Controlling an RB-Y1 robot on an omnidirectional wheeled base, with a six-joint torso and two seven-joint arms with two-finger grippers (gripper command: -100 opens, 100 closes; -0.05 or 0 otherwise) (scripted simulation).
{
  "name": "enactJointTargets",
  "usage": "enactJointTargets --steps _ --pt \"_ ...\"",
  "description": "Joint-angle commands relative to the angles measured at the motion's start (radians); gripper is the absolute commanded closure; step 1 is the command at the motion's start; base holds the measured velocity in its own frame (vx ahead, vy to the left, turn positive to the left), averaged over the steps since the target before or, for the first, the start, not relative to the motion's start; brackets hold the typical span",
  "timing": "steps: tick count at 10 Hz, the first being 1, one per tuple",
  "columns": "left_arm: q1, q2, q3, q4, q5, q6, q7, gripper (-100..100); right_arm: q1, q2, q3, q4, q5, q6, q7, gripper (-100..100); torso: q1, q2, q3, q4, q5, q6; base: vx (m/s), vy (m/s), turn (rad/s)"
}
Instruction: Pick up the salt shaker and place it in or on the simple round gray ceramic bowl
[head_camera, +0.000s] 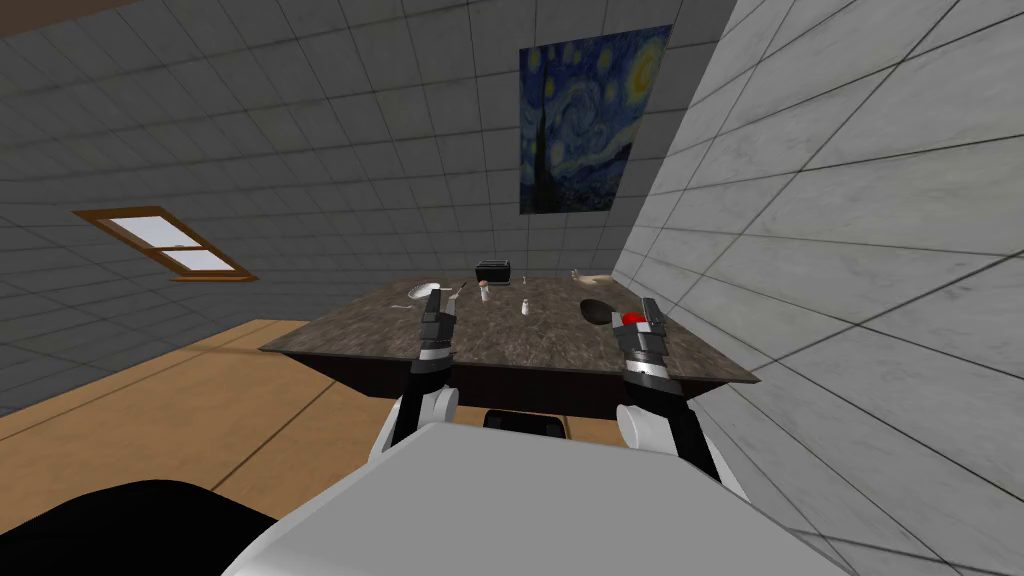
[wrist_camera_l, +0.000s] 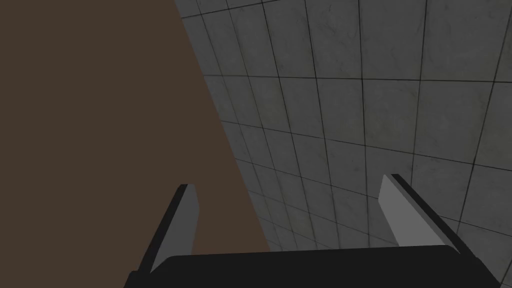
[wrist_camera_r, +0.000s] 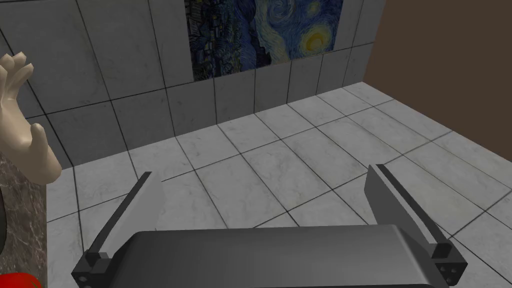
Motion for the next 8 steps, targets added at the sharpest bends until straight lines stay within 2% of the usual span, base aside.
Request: enactJointTargets --steps 1,5,7,8 --pt "0.000 0.000 0.000 0.000 0.000 0.000 0.000 0 -0.013 -0.033 0.002 0.011 0.032 0.007 -0.001 -100 0.000 0.000 0.000 0.000 0.000 0.000 -0.025 0.020 0.087" --pt "0.000 0.000 0.000 0.000 0.000 0.000 0.000 0 -0.057 -0.089 0.005 0.055 0.141 0.037 -0.008 -100 0.002 0.004 0.002 0.001 0.000 0.000 -0.061 0.036 0.101" --pt "0.000 0.000 0.000 0.000 0.000 0.000 0.000 0 -0.073 -0.100 0.005 0.072 0.184 0.048 -0.011 -100 0.002 0.005 0.003 0.001 0.000 0.000 -0.063 0.025 0.081" --pt "0.000 0.000 0.000 0.000 0.000 0.000 0.000 0 -0.090 -0.109 0.005 0.090 0.222 0.060 -0.015 -100 0.001 0.004 0.002 0.001 0.000 0.000 -0.050 0.017 0.085"
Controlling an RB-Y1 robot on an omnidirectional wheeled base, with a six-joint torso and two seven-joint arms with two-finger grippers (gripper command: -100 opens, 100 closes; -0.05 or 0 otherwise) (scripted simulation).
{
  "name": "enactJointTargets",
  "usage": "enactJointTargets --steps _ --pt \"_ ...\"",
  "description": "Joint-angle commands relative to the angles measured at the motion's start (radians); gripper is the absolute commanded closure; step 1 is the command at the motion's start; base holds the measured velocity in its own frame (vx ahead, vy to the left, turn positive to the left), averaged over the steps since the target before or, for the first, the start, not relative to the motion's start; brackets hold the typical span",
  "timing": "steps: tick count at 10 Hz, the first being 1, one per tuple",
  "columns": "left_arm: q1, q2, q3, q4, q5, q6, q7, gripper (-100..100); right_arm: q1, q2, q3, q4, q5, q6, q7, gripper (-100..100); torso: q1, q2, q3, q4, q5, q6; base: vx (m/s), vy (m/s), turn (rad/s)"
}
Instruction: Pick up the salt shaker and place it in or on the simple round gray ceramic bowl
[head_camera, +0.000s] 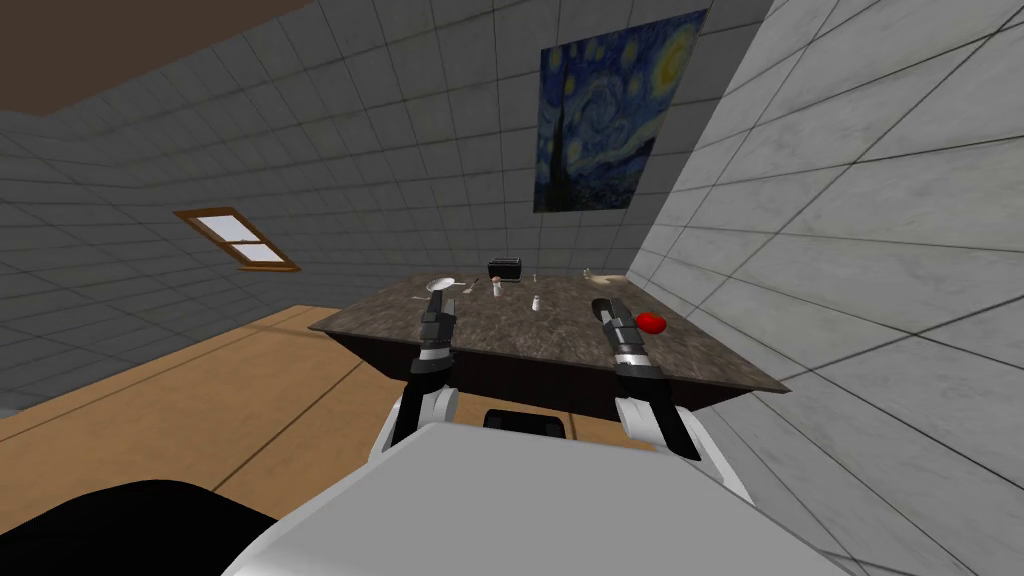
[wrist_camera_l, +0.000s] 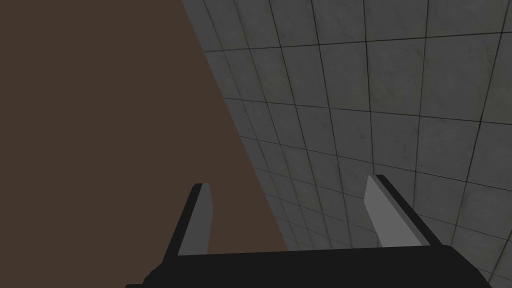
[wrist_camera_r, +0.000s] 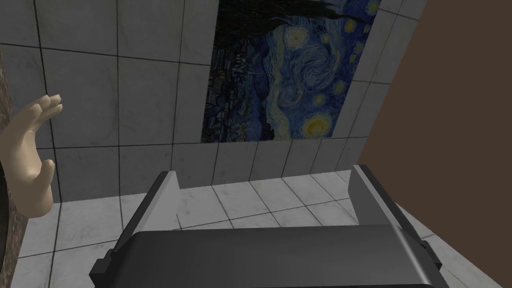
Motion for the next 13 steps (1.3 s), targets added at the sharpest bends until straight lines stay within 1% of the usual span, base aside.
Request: enactJointTargets --steps 1,2,3,4,5,6,7,8,9,10,11,12,13 --pt "0.000 0.000 0.000 0.000 0.000 0.000 0.000 0 -0.022 -0.013 -0.002 0.029 0.050 0.019 -0.007 -100 0.000 0.000 0.000 0.000 0.000 0.000 -0.061 0.033 0.173" --pt "0.000 0.000 0.000 0.000 0.000 0.000 0.000 0 -0.022 -0.013 -0.002 0.029 0.070 0.019 -0.007 -100 0.001 0.000 0.000 0.000 0.000 0.000 -0.044 0.025 0.048" --pt "0.000 0.000 0.000 0.000 0.000 0.000 0.000 0 -0.042 -0.020 -0.003 0.052 0.106 0.035 -0.012 -100 0.000 0.000 0.000 0.000 0.000 0.000 -0.037 0.031 0.098" --pt "0.000 0.000 0.000 0.000 0.000 0.000 0.000 0 -0.042 -0.020 -0.003 0.052 0.118 0.035 -0.012 -100 0.001 -0.001 0.000 0.000 0.000 0.000 -0.031 0.027 0.055" --pt "0.000 0.000 0.000 0.000 0.000 0.000 0.000 0 -0.063 -0.025 -0.005 0.077 0.157 0.052 -0.018 -100 0.000 -0.001 -0.001 0.000 0.000 0.000 -0.037 0.036 0.122" --pt "0.000 0.000 0.000 0.000 0.000 0.000 0.000 0 -0.063 -0.025 -0.005 0.077 0.170 0.052 -0.018 -100 0.001 -0.001 -0.001 0.000 0.000 0.000 -0.035 0.026 0.051" --pt "0.000 0.000 0.000 0.000 0.000 0.000 0.000 0 -0.085 -0.029 -0.008 0.105 0.207 0.070 -0.024 -100 0.000 -0.001 -0.001 0.000 0.000 0.001 -0.046 0.034 0.126" --pt "0.000 0.000 0.000 0.000 0.000 0.000 0.000 0 -0.085 -0.029 -0.008 0.105 0.223 0.070 -0.024 -100 0.001 -0.001 0.000 0.000 0.000 0.000 -0.038 0.025 0.062" --pt "0.000 0.000 0.000 0.000 0.000 0.000 0.000 0 -0.109 -0.032 -0.011 0.135 0.257 0.089 -0.031 -100 0.000 -0.001 0.000 0.000 0.000 0.001 -0.036 0.032 0.104" --pt "0.000 0.000 0.000 0.000 0.000 0.000 0.000 0 -0.109 -0.032 -0.011 0.135 0.279 0.089 -0.031 -100 0.001 -0.001 -0.001 0.000 0.000 0.000 -0.032 0.026 0.070" --pt "0.000 0.000 0.000 0.000 0.000 0.000 0.000 0 -0.133 -0.034 -0.015 0.167 0.311 0.111 -0.039 -100 0.000 -0.001 -0.001 0.000 0.000 0.001 -0.044 0.036 0.125" --pt "0.000 0.000 0.000 0.000 0.000 0.000 0.000 0 -0.133 -0.034 -0.015 0.167 0.336 0.111 -0.039 -100 0.001 -0.001 0.000 0.000 0.000 0.000 -0.036 0.031 0.078" --pt "0.000 0.000 0.000 0.000 0.000 0.000 0.000 0 -0.158 -0.036 -0.020 0.202 0.369 0.133 -0.048 -100 0.001 -0.001 -0.001 0.000 0.000 0.001 -0.034 0.036 0.123"
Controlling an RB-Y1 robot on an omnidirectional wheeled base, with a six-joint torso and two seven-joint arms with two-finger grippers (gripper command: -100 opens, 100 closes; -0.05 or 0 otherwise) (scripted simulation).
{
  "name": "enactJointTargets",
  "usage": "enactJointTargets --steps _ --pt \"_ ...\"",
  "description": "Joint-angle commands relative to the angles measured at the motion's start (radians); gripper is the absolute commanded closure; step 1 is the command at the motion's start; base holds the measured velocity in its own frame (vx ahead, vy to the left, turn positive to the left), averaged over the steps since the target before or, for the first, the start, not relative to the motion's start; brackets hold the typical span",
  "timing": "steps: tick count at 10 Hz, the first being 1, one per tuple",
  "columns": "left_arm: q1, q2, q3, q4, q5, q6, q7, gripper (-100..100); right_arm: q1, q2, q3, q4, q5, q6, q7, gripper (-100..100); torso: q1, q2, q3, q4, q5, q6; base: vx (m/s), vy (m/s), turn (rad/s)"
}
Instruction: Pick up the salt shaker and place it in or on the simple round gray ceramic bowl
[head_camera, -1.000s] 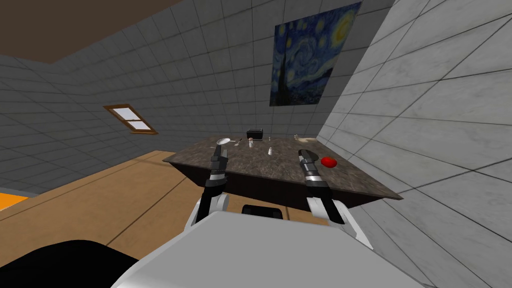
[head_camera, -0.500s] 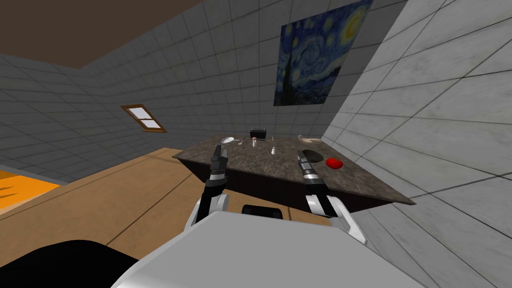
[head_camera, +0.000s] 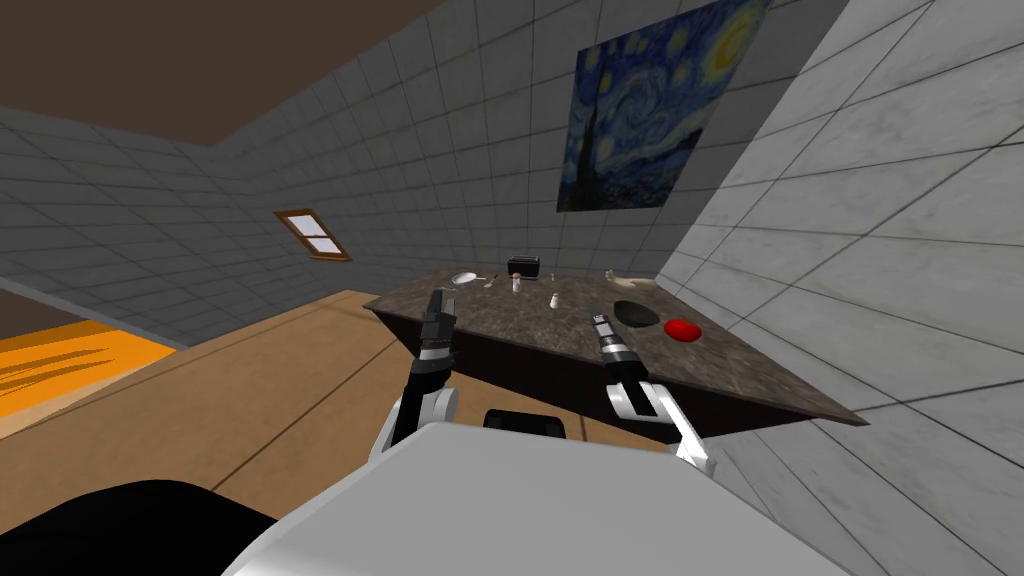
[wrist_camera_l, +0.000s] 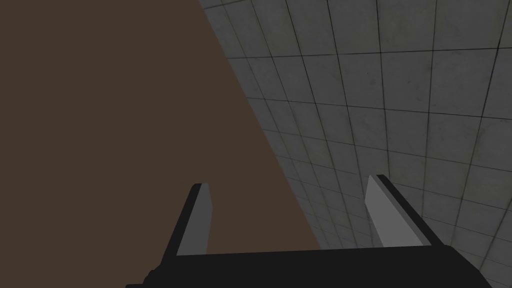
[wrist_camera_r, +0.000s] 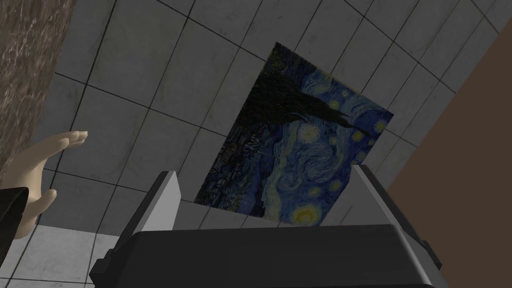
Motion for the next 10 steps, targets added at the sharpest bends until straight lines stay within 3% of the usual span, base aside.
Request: enactJointTargets --steps 1,4,5,6,7,8,9,10 --pt "0.000 0.000 0.000 0.000 0.000 0.000 0.000 0 -0.014 -0.002 -0.005 0.021 0.045 0.010 -0.006 -100 0.000 0.000 0.000 0.000 0.000 0.000 -0.028 0.031 0.081" --pt "0.000 0.000 0.000 0.000 0.000 0.000 0.000 0 -0.067 -0.004 -0.018 0.097 0.136 0.059 -0.026 -100 -0.001 0.000 0.000 0.000 0.000 0.001 -0.027 0.037 0.112" --pt "0.000 0.000 0.000 0.000 0.000 0.000 0.000 0 -0.067 -0.004 -0.018 0.097 0.164 0.059 -0.026 -100 0.000 -0.001 0.000 0.000 0.000 0.000 -0.019 0.029 0.077" --pt "0.000 0.000 0.000 0.000 0.000 0.000 0.000 0 -0.094 -0.004 -0.026 0.138 0.195 0.085 -0.037 -100 0.000 -0.001 0.000 0.000 0.000 0.000 -0.029 0.027 0.130" --pt "0.000 0.000 0.000 0.000 0.000 0.000 0.000 0 -0.094 -0.004 -0.026 0.138 0.226 0.085 -0.037 -100 -0.001 0.000 0.000 0.000 0.000 0.000 -0.023 0.028 0.078" --pt "0.000 0.000 0.000 0.000 0.000 0.000 0.000 0 -0.122 -0.005 -0.035 0.181 0.256 0.113 -0.049 -100 -0.001 -0.001 0.000 0.000 0.000 0.001 -0.018 0.036 0.126" --pt "0.000 0.000 0.000 0.000 0.000 0.000 0.000 0 -0.122 -0.005 -0.035 0.181 0.288 0.113 -0.049 -100 0.000 -0.001 0.000 0.000 0.000 0.000 -0.009 0.030 0.076" --pt "0.000 0.000 0.000 0.000 0.000 0.000 0.000 0 -0.151 -0.007 -0.045 0.226 0.318 0.142 -0.062 -100 -0.001 -0.001 -0.001 0.000 0.000 0.001 -0.014 0.038 0.168"
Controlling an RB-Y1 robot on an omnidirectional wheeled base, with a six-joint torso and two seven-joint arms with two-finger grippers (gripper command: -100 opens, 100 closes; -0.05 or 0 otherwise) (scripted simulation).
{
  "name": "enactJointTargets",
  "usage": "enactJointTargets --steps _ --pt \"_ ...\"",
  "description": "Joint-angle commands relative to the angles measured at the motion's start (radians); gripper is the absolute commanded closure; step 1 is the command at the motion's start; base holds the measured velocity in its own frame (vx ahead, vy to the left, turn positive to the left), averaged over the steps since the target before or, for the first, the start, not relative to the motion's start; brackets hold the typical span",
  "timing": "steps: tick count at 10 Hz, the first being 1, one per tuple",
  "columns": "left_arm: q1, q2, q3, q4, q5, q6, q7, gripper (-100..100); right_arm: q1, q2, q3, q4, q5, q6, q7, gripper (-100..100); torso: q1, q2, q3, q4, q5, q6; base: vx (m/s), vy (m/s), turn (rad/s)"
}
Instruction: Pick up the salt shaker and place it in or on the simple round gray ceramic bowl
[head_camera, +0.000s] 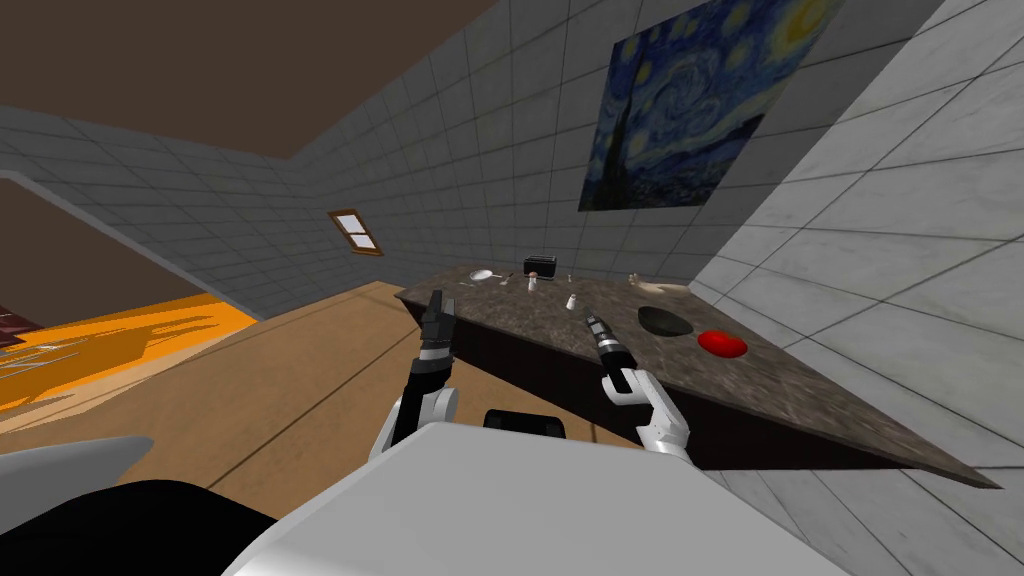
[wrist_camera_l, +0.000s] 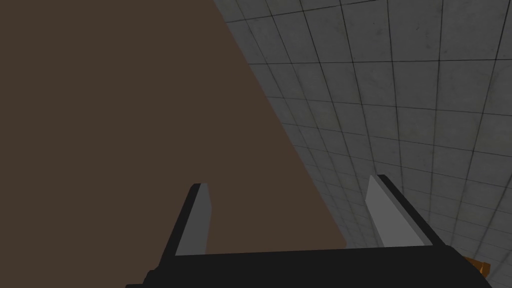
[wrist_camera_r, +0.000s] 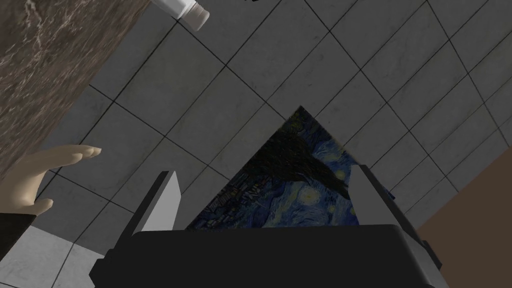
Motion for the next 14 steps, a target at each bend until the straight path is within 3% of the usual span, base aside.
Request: enactJointTargets --steps 1,2,4,5,6,7,8,11,13,14 --pt "0.000 0.000 0.000 0.000 0.000 0.000 0.000 0 -0.014 -0.003 0.000 0.017 0.050 0.024 -0.009 -100 0.000 0.000 0.000 0.000 0.000 0.000 -0.014 0.028 0.066" --pt "0.000 0.000 0.000 0.000 0.000 0.000 0.000 0 -0.043 -0.005 -0.011 0.064 0.081 0.054 -0.023 -100 -0.001 0.000 0.000 0.000 0.000 0.001 -0.007 0.036 0.138" --pt "0.000 0.000 0.000 0.000 0.000 0.000 0.000 0 -0.043 -0.005 -0.011 0.064 0.120 0.054 -0.023 -100 -0.001 0.000 0.000 0.000 0.000 0.001 -0.008 0.021 0.027" --pt "0.000 0.000 0.000 0.000 0.000 0.000 0.000 0 -0.072 -0.008 -0.022 0.111 0.158 0.085 -0.037 -100 -0.001 0.000 0.000 0.000 0.000 0.001 -0.006 0.022 0.149" --pt "0.000 0.000 0.000 0.000 0.000 0.000 0.000 0 -0.072 -0.008 -0.022 0.112 0.183 0.085 -0.037 -100 -0.001 0.000 0.000 0.000 0.000 0.000 -0.004 0.021 0.085" --pt "0.000 0.000 0.000 0.000 0.000 0.000 0.000 0 -0.102 -0.011 -0.035 0.160 0.219 0.116 -0.052 -100 -0.001 0.000 0.000 0.000 0.000 0.001 -0.004 0.034 0.121" --pt "0.000 0.000 0.000 0.000 0.000 0.000 0.000 0 -0.102 -0.011 -0.035 0.162 0.246 0.116 -0.052 -100 0.000 0.000 0.000 0.000 0.000 0.000 -0.003 0.025 0.067" --pt "0.000 0.000 0.000 0.000 0.000 0.000 0.000 0 -0.160 -0.019 -0.062 0.254 0.337 0.182 -0.084 -100 -0.001 -0.001 0.000 0.000 0.000 0.001 0.004 0.023 0.110" --pt "0.000 0.000 0.000 0.000 0.000 0.000 0.000 0 -0.160 -0.019 -0.062 0.264 0.370 0.182 -0.084 -100 -0.001 -0.001 0.000 0.000 0.000 0.001 0.005 0.012 0.037" --pt "0.000 0.000 0.000 0.000 0.000 0.000 0.000 0 -0.189 -0.024 -0.077 0.306 0.402 0.215 -0.100 -100 -0.002 0.000 0.000 0.000 0.000 0.001 0.006 0.014 0.120"
